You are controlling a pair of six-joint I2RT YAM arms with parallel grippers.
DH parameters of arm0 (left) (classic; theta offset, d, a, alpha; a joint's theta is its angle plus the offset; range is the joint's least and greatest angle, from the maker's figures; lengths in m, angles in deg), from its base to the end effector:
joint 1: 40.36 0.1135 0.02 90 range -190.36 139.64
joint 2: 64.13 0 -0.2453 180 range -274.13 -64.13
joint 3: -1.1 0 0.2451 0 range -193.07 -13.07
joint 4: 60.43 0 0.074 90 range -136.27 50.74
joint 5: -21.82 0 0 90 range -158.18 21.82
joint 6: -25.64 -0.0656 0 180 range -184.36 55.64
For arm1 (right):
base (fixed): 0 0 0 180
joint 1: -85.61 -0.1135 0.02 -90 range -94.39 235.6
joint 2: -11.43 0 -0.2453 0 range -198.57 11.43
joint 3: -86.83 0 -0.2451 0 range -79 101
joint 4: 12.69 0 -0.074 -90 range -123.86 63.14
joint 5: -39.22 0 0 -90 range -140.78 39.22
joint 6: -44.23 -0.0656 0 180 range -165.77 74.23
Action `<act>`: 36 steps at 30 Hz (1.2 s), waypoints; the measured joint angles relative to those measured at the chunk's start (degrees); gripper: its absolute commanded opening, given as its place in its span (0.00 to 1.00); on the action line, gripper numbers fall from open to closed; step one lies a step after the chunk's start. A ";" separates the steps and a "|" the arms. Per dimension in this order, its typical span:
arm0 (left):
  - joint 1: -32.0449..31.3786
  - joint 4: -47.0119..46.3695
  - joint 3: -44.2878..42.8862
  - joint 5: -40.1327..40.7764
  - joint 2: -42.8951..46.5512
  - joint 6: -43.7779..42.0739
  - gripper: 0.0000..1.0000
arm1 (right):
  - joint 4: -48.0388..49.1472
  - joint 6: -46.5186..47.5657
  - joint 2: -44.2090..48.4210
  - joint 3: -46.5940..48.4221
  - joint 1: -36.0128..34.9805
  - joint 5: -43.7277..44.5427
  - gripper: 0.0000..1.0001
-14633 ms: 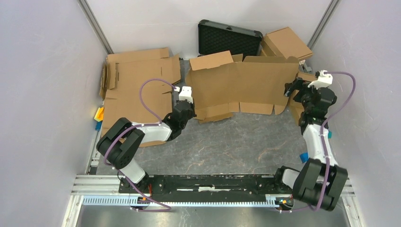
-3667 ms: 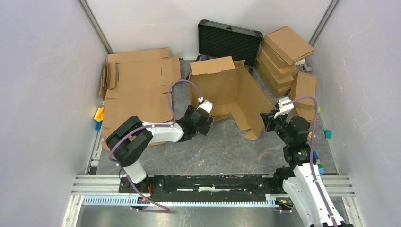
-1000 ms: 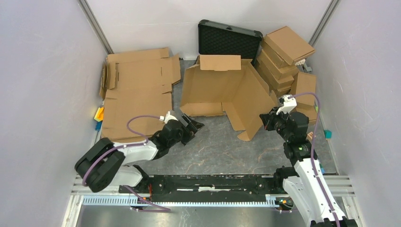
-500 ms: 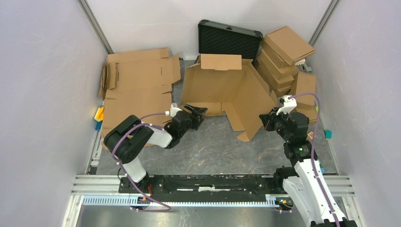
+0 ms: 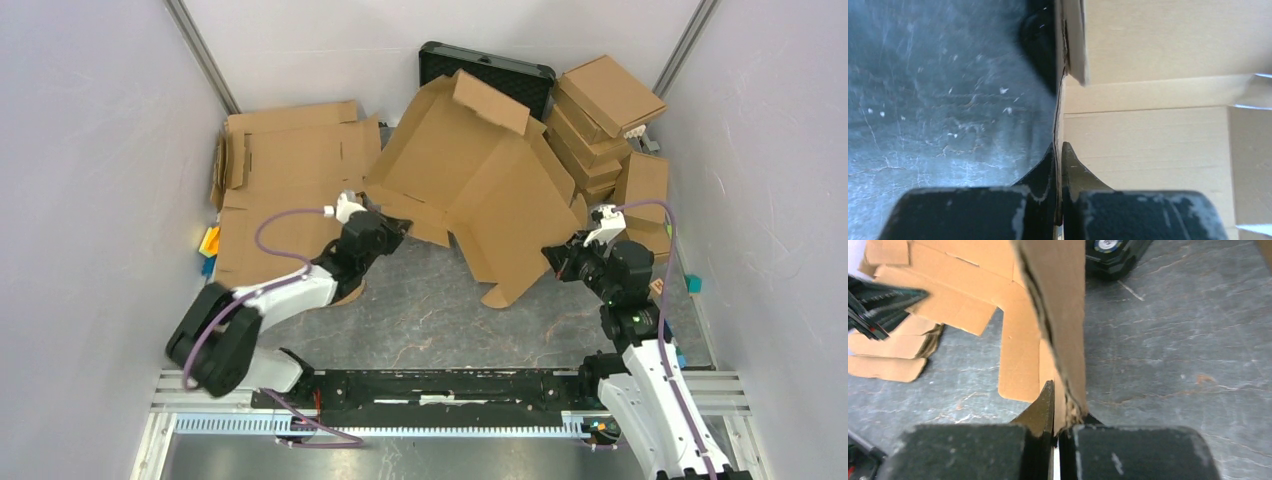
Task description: Fold the paper box
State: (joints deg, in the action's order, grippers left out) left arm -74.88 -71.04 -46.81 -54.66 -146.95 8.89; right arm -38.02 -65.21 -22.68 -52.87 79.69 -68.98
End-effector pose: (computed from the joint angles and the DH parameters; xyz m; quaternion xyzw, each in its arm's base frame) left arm 0.2690 -0.1664 0.1599 -0.3369 0.7659 -0.3769 0.3974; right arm 0.1862 0.0399 0.2328 0.0037 0.8098 0.2514 0.5302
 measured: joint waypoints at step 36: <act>3.37 77.59 -63.71 2.36 6.97 -84.08 0.02 | 10.78 9.88 -11.65 14.51 -0.76 -7.39 0.98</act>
State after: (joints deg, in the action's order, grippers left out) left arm -71.51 6.55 -110.52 -52.30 -139.98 -75.19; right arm -27.24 -55.33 -34.33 -38.36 78.93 -76.37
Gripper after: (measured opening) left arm 0.044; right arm 0.976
